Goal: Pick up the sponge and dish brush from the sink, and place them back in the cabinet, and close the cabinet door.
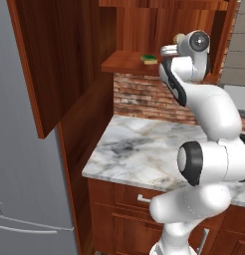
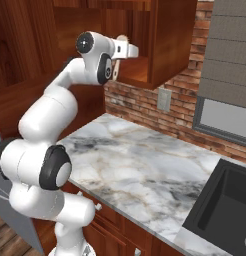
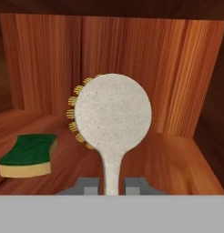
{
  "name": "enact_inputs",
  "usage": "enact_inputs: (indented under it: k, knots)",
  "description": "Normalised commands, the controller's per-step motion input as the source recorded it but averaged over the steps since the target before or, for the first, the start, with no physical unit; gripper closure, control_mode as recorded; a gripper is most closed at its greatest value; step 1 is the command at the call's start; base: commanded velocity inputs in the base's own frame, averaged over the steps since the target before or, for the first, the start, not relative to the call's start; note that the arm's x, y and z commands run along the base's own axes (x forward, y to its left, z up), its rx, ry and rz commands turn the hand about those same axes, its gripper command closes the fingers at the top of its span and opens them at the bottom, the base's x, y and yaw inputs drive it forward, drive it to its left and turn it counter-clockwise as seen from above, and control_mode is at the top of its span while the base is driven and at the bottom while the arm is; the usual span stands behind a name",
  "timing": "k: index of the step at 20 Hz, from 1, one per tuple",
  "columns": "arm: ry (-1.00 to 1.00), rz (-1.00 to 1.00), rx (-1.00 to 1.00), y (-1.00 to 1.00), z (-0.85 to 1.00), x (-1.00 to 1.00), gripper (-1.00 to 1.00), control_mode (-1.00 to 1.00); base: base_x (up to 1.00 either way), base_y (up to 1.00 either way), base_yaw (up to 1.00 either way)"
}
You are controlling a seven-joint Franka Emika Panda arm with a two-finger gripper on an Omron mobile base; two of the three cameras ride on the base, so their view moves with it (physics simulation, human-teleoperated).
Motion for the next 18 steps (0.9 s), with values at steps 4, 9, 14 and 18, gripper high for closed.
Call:
enact_inputs:
  k: [4, 9, 14, 18]
  knots:
    - [0.00, 0.00, 0.00, -0.11, 0.00, 0.43, 1.00, -1.00, 0.00, 0.00, 0.00]
    - [0.00, 0.00, 0.00, -0.07, 0.00, 0.43, 1.00, -1.00, 0.00, 0.00, 0.00]
    - [0.00, 0.00, 0.00, -0.08, 0.00, 0.44, 1.00, -1.00, 0.00, 0.00, 0.00]
    - [0.00, 0.00, 0.00, -0.11, 0.00, 0.41, 1.00, -1.00, 0.00, 0.00, 0.00]
